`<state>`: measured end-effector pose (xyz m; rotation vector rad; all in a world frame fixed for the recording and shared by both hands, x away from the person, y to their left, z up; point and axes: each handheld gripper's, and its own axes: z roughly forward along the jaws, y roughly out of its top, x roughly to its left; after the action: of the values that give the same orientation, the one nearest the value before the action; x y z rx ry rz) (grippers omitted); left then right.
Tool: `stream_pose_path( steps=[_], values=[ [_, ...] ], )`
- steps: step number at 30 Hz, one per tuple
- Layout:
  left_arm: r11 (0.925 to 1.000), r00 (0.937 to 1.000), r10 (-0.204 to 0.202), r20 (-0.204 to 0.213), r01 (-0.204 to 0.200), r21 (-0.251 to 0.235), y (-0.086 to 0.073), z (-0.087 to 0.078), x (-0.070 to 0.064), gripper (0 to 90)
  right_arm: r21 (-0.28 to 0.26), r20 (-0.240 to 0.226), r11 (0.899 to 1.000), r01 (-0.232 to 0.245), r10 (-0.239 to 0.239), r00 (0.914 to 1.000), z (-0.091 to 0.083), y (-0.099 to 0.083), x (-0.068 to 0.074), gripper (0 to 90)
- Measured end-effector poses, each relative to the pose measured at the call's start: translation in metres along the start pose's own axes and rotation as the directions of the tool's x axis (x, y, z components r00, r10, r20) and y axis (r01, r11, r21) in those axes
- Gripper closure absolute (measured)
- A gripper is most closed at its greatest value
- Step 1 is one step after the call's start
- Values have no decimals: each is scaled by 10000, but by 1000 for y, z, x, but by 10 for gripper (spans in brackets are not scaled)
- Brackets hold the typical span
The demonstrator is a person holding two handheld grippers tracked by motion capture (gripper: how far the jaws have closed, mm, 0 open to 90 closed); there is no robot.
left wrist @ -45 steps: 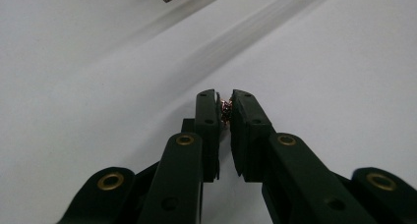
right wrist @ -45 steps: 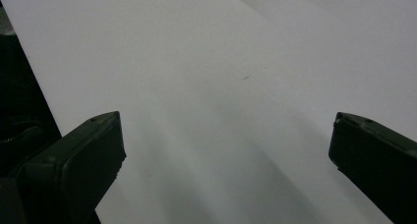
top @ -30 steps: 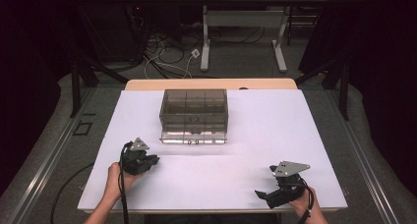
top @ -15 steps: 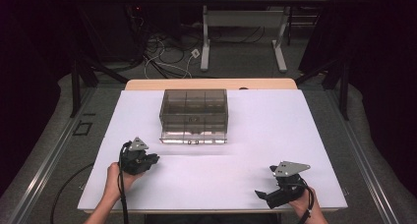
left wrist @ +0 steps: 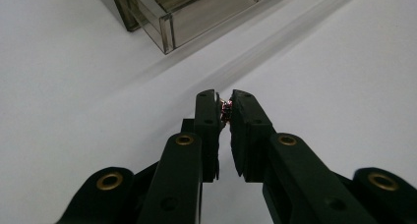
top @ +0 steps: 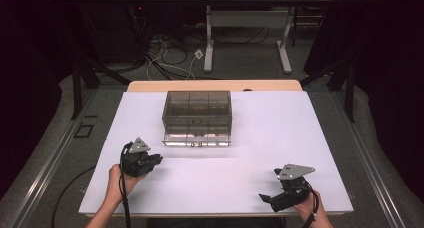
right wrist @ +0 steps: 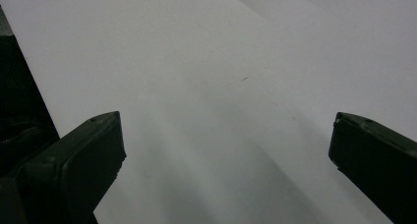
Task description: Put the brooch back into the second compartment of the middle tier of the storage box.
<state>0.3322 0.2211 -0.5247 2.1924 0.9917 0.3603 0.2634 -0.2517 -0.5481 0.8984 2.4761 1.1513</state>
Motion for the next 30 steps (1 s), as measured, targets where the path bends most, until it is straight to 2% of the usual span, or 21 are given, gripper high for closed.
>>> stream_pose_path(
  steps=[12,15,21,30],
  values=[
    [9997,9998,191,-42,-192,-182,8,-3,-3,812,111,-8,9999,9,-9,10000,0,0,0,0],
    [9990,9997,248,-84,-251,-375,11,-5,-4,812,121,-11,9999,-79,79,10000,0,0,0,0],
    [9981,9995,296,-114,-301,-535,15,-6,-6,812,158,-53,9999,36,-36,10000,0,0,0,0],
    [9964,9984,560,-74,-564,-629,21,-7,-10,813,166,28,9999,11,-11,10000,1,0,0,0]
  ],
)
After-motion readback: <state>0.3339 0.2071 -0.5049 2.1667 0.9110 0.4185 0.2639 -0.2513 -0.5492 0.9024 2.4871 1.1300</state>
